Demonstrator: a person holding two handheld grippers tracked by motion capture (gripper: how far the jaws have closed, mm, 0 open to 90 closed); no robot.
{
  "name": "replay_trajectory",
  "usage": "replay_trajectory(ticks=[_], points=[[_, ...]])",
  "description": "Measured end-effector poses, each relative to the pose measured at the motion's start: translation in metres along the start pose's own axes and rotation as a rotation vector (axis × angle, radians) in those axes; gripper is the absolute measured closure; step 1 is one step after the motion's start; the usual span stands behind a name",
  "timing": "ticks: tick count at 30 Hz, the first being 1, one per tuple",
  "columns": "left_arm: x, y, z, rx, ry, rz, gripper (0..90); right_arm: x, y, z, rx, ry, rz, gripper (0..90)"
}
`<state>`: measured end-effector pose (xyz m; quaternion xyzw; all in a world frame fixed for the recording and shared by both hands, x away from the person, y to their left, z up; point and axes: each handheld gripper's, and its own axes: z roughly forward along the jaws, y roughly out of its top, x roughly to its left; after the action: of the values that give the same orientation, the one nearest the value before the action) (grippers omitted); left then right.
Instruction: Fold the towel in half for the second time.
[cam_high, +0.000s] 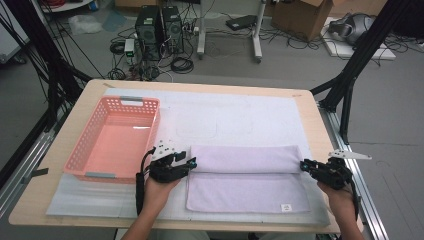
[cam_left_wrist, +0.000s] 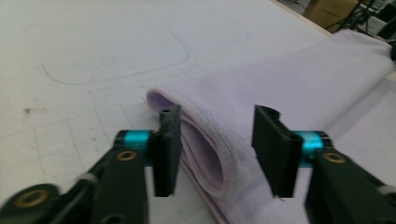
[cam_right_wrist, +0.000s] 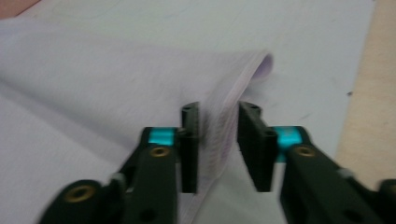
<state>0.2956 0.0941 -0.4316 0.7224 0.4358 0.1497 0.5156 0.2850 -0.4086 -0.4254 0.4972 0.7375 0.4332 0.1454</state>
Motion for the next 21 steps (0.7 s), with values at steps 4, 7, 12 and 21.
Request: replay_trajectory(ticks=[4,7,12,21], points=[[0.009,0.013,0.012,-0.024,0.011,-0.015,42.3,-0.002,0.016,0.001,-0.029,-0.038,0.024,51.7],[0.015,0.023,0.027,0.003,0.006,-0.027,41.7,-0.003,0.030,0.012,0.001,-0.056,0.006,50.2],[0.024,0.031,0.049,0.069,0.016,-0.039,41.7,-0.011,0.052,0.039,0.104,-0.068,0.028,45.2],[0.029,0.024,0.066,0.186,-0.036,-0.088,82.7,-0.020,0.058,0.065,0.212,-0.027,0.038,78.2]])
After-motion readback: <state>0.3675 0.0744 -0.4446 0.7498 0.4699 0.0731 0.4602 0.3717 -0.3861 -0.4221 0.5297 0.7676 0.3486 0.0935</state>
